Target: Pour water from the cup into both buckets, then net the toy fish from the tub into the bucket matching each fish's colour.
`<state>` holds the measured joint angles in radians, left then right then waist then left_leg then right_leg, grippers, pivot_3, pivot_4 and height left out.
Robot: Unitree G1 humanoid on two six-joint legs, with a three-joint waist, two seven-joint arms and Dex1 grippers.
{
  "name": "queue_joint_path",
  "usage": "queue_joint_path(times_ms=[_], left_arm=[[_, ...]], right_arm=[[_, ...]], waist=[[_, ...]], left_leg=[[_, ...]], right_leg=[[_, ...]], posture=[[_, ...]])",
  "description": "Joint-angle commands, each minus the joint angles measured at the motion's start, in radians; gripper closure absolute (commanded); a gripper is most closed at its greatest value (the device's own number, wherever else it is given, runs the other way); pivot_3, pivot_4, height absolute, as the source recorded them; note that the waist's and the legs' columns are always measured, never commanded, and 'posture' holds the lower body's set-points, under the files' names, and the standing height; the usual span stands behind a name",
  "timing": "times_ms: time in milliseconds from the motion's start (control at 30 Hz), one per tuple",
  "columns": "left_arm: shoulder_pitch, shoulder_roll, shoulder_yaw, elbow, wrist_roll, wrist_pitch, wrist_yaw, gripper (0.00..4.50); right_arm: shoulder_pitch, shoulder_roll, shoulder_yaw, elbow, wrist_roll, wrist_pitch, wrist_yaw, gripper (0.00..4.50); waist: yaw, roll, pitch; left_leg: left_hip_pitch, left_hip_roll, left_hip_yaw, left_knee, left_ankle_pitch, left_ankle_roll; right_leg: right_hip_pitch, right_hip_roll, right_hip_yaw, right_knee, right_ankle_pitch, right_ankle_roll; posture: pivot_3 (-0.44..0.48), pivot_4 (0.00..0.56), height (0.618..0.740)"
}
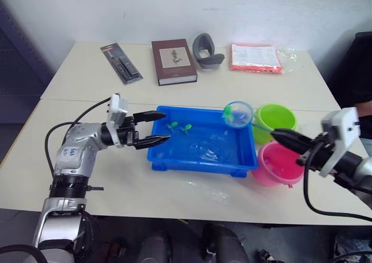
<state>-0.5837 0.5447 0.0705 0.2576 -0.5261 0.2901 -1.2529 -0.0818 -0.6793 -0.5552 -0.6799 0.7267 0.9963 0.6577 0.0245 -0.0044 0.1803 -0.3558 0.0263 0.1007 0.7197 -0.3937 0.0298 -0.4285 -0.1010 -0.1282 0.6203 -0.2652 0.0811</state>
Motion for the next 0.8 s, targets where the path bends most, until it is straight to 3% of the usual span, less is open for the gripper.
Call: queue_joint_path(times_ms=[33, 233, 500, 767, 800], left_arm=[[-0.029, -0.05, 0.001, -0.072, -0.006, 0.09, 0.143, 0.06], [-0.057, -0.092, -0.019, -0.067, 0.005, 0.086, 0.168, 0.06], [-0.069, -0.129, -0.053, -0.026, 0.041, 0.0, 0.124, 0.06], [-0.095, -0.15, -0.054, 0.066, 0.081, -0.123, 0.081, 0.06], [-0.097, -0.154, -0.051, 0.076, 0.083, -0.134, 0.083, 0.06]], right_arm=[[0.084, -0.013, -0.197, -0.037, -0.037, -0.034, -0.083, 4.5], [0.127, -0.059, -0.218, 0.029, -0.157, -0.121, -0.156, 4.5], [0.266, -0.153, -0.04, 0.125, -0.55, -0.528, -0.181, 4.5], [0.277, -0.203, 0.125, 0.245, -0.882, -0.833, -0.257, 4.5], [0.296, -0.251, 0.152, 0.261, -0.989, -0.903, -0.286, 4.5]], waist=[[-0.001, 0.0, 0.0], [-0.001, 0.0, 0.0], [-0.002, 0.0, 0.0], [-0.003, 0.0, 0.0], [-0.002, 0.0, 0.0]], left_leg=[[0.0, 0.0, 0.0, 0.0, 0.0, 0.0], [0.002, 0.0, 0.003, -0.001, 0.0, 0.0], [0.004, 0.001, 0.006, -0.002, 0.0, -0.001], [0.005, 0.001, 0.008, -0.002, 0.001, -0.001], [0.005, 0.001, 0.008, -0.002, 0.001, -0.001]], right_leg=[[0.0, 0.0, 0.001, 0.0, 0.0, 0.0], [0.0, 0.002, 0.008, 0.001, 0.0, 0.0], [0.0, 0.004, 0.011, 0.0, 0.0, 0.0], [0.0, 0.005, 0.01, 0.0, 0.0, 0.0], [0.0, 0.005, 0.01, 0.0, 0.0, 0.0]], posture=[[0.0, 0.15, 0.74], [0.0, 0.15, 0.74], [0.0, 0.15, 0.74], [0.0, 0.15, 0.74], [0.0, 0.15, 0.74]])
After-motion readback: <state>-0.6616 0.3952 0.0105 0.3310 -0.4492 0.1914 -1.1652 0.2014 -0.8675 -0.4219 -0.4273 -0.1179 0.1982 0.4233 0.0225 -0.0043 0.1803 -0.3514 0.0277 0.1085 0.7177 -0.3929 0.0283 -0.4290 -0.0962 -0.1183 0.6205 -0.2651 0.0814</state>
